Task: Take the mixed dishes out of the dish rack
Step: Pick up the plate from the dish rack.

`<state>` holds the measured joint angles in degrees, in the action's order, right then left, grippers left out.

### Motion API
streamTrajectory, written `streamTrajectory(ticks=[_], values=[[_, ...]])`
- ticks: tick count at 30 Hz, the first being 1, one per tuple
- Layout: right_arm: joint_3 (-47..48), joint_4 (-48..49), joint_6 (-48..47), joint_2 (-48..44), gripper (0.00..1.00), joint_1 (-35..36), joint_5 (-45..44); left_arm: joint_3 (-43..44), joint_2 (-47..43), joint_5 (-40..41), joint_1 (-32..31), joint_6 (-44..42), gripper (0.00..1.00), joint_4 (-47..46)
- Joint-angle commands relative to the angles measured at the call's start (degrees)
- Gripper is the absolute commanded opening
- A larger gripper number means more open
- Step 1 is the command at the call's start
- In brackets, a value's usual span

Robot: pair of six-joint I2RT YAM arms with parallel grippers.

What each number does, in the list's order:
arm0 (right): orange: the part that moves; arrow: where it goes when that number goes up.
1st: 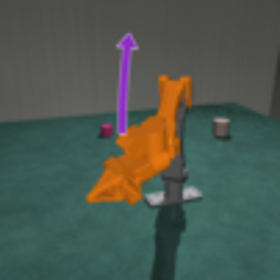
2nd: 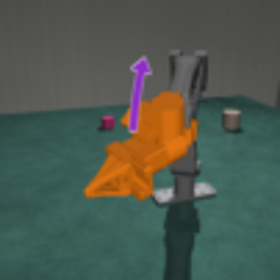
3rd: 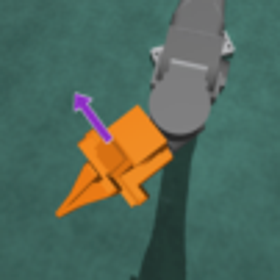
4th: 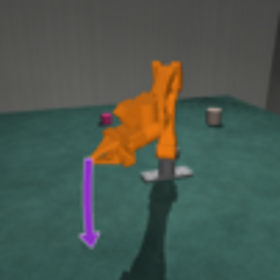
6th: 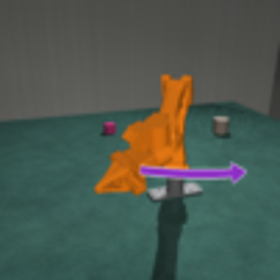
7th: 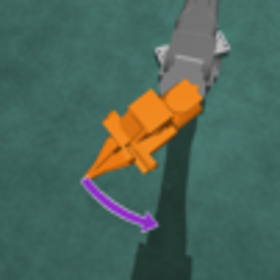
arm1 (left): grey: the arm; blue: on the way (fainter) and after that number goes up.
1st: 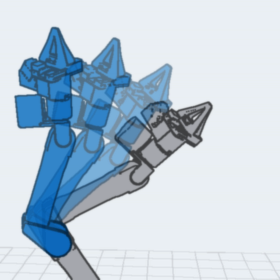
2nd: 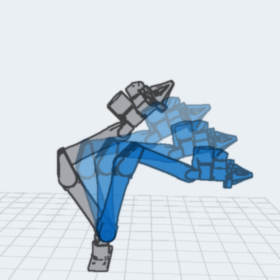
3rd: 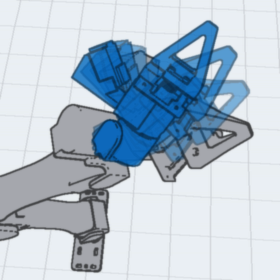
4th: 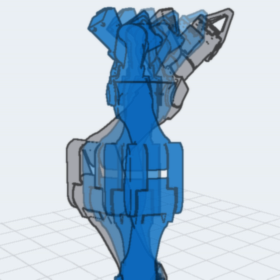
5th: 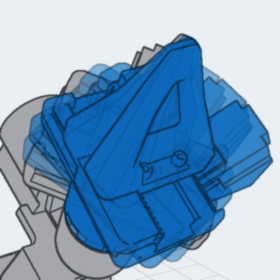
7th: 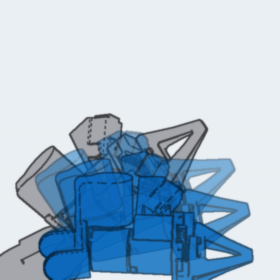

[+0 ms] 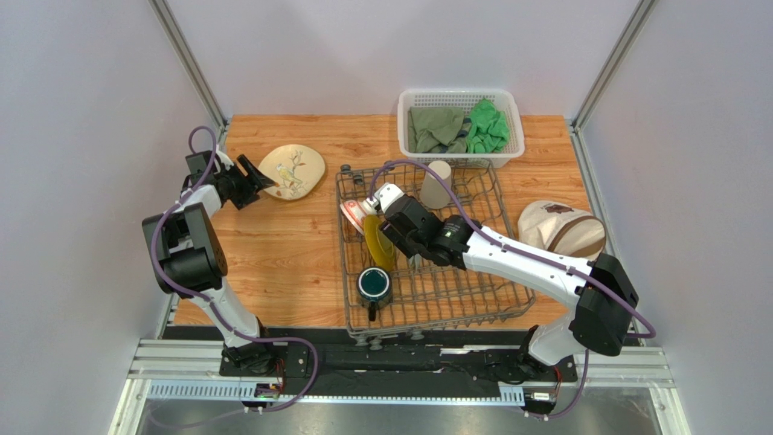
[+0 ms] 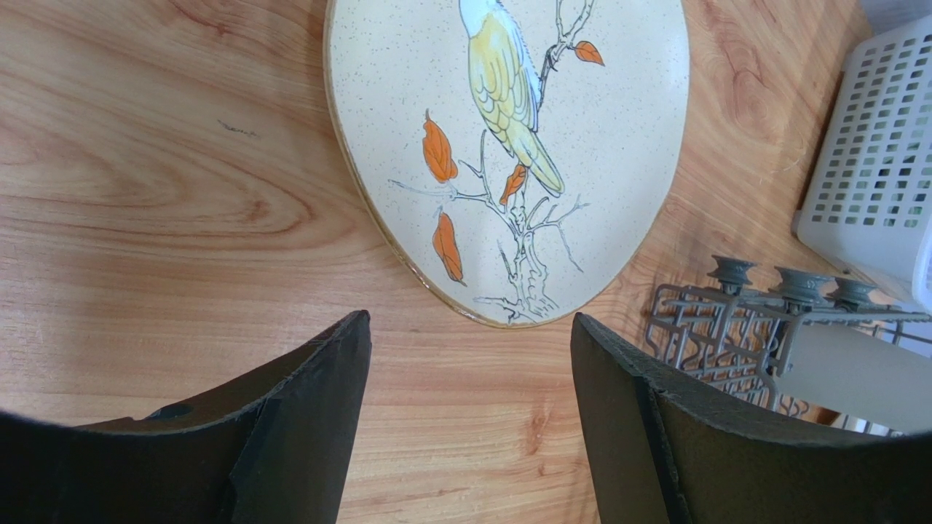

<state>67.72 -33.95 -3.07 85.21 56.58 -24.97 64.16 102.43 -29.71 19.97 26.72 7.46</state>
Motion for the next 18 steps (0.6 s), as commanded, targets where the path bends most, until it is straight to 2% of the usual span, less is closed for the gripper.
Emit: streamTrajectory(ticks=[1, 18], values=[[3.0, -3.6, 0.6, 1.1, 0.50, -0.3, 3.6, 0.3, -1.4, -0.8, 0.3, -0.5, 0.75, -1.2], [6.5, -6.1, -1.0, 3.2, 0.38, -0.2, -0.8, 1.1, -1.9, -1.3, 0.3, -0.6, 0.75, -0.4]])
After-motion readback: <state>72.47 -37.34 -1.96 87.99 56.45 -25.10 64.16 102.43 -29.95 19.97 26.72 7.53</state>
